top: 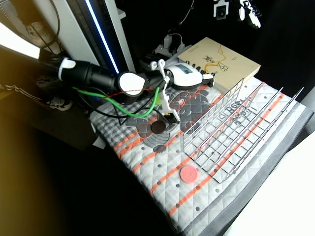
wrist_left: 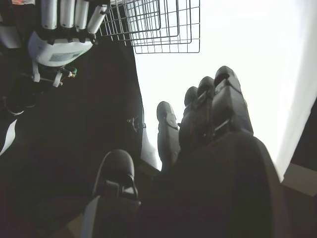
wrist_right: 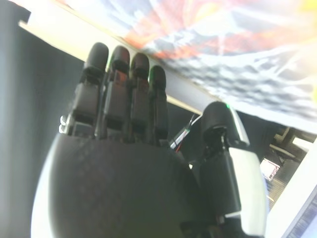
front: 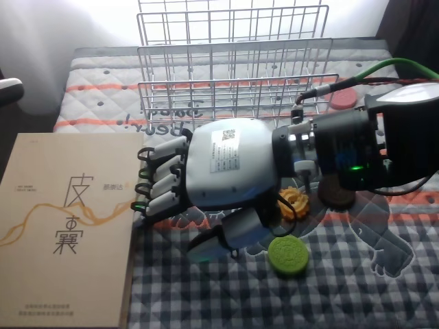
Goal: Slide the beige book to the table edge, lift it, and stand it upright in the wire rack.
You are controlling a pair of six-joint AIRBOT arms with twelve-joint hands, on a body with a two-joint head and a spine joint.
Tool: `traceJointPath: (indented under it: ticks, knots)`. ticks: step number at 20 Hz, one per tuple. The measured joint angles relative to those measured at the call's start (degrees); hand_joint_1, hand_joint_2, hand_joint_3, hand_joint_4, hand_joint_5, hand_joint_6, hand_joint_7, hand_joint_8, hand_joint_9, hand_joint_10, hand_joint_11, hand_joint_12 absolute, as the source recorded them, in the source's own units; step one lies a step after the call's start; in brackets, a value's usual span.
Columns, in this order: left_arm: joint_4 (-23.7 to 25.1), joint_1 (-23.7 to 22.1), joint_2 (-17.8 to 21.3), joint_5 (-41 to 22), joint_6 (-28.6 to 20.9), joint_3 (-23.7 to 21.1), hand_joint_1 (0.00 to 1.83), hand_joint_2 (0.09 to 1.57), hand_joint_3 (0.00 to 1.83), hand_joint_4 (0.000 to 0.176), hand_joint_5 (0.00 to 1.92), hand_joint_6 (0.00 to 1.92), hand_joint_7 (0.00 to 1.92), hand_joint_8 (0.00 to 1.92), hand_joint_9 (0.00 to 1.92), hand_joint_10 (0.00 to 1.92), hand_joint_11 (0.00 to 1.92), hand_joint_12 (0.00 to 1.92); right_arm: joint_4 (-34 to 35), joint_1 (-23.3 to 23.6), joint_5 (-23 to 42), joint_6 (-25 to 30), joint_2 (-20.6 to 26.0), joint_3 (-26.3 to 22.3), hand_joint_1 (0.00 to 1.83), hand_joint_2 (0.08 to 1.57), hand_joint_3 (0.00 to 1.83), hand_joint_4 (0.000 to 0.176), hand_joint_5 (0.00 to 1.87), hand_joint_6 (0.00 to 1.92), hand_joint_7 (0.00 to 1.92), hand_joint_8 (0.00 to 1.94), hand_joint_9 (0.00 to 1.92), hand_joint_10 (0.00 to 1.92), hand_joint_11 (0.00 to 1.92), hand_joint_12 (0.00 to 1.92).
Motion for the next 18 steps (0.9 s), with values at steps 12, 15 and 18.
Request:
traceJointPath:
  ticks: [12,15,18]
  knots:
    - [-0.13,0.0,0.0,-0.04,-0.17,0.0,0.0,1.29,0.0,0.146,0.3,0.0,0.12,0.0,0.06,0.0,0.0,0.03,-0.28,0.44,-0.5,0.0,-0.72,0.5,0.19,1.35,0.0,0.0,0.39,0.0,0.46,0.0,0.42,0.0,0.09,0.66]
    - [-0.11,0.0,0.0,-0.15,-0.35,0.0,0.0,1.29,0.0,0.142,0.31,0.0,0.14,0.0,0.09,0.01,0.01,0.05,-0.46,0.44,-0.59,-0.02,-0.85,0.57,0.17,1.36,0.0,0.0,0.4,0.0,0.48,0.0,0.44,0.0,0.12,0.64]
    - [-0.09,0.0,0.0,-0.28,-0.35,0.0,0.0,1.28,0.0,0.162,0.31,0.0,0.12,0.0,0.08,0.0,0.0,0.1,-0.61,0.44,-0.72,-0.02,-1.29,0.79,0.12,1.35,0.0,0.0,0.4,0.0,0.47,0.0,0.44,0.0,0.13,0.63]
